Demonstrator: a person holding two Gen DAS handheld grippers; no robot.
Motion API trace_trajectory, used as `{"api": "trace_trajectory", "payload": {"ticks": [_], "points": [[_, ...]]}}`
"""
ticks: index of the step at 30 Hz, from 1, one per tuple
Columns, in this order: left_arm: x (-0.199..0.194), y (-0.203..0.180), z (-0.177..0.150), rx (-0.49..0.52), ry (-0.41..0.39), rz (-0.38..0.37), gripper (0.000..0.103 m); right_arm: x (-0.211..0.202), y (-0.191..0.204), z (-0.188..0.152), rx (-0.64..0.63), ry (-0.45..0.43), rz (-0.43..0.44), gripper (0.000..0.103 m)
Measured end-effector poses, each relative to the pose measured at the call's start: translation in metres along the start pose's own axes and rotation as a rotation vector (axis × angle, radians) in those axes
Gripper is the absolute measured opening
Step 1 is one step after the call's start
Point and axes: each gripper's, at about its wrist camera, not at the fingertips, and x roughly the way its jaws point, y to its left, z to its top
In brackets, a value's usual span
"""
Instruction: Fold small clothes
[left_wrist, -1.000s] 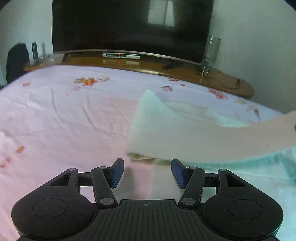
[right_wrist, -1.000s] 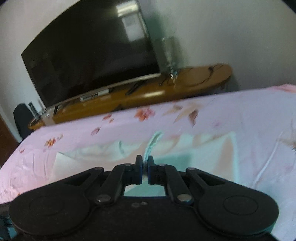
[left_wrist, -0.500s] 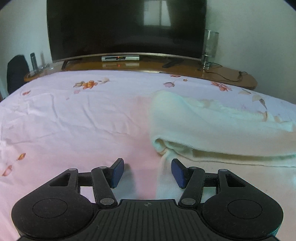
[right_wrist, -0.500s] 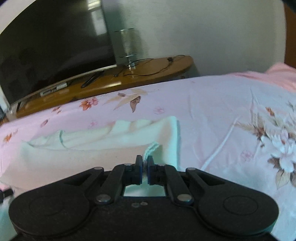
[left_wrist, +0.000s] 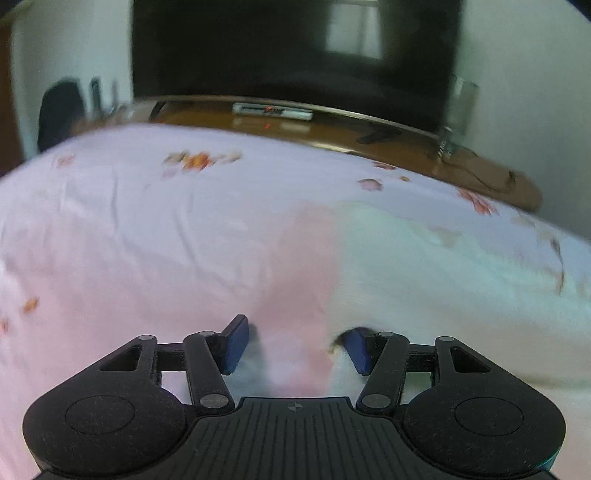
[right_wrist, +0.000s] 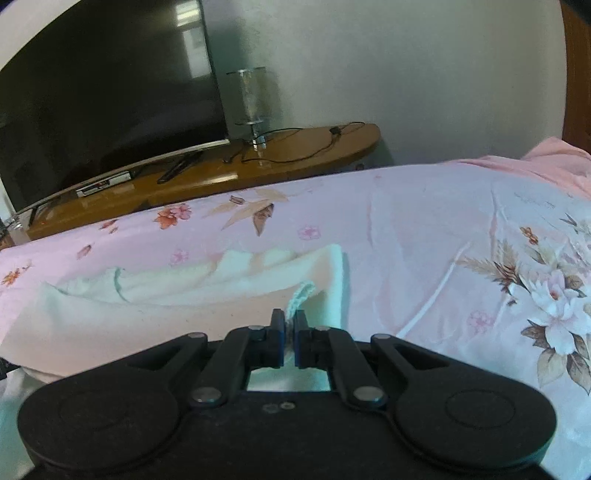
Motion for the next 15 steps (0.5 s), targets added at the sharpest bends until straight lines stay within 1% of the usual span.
{"api": "trace_trajectory", "payload": {"ticks": [3,5,7,9,12,15], "points": [[-0.006,0.005,-0.005,-0.023,-0.009,0.018,0.057,0.011,-0.005,-0.009,-0.002,0.045,-0.022,0.006],[-0.009,0.011,-0.011,-0.042,-0.01,0.037,0.057,0.012,-0.007,-0.012,0.013,0.049,-0.015,0.006],[-0.013,0.015,-0.017,-0.026,-0.004,0.046,0.057,0.01,-0.006,-0.012,0.017,0.047,-0.013,0.006],[-0.022,0.014,-0.02,-0.002,-0.012,0.019,0.057,0.009,-0.006,-0.009,0.029,0.056,0.023,0.006],[-0.037,0.009,-0.013,0.027,-0.061,-0.022,0.057,0.004,-0.003,-0.004,0.018,0.039,0.017,0.006],[-0.048,0.002,-0.002,0.019,-0.107,-0.063,0.057,0.006,-0.004,-0.004,0.019,0.048,0.013,0.006]]}}
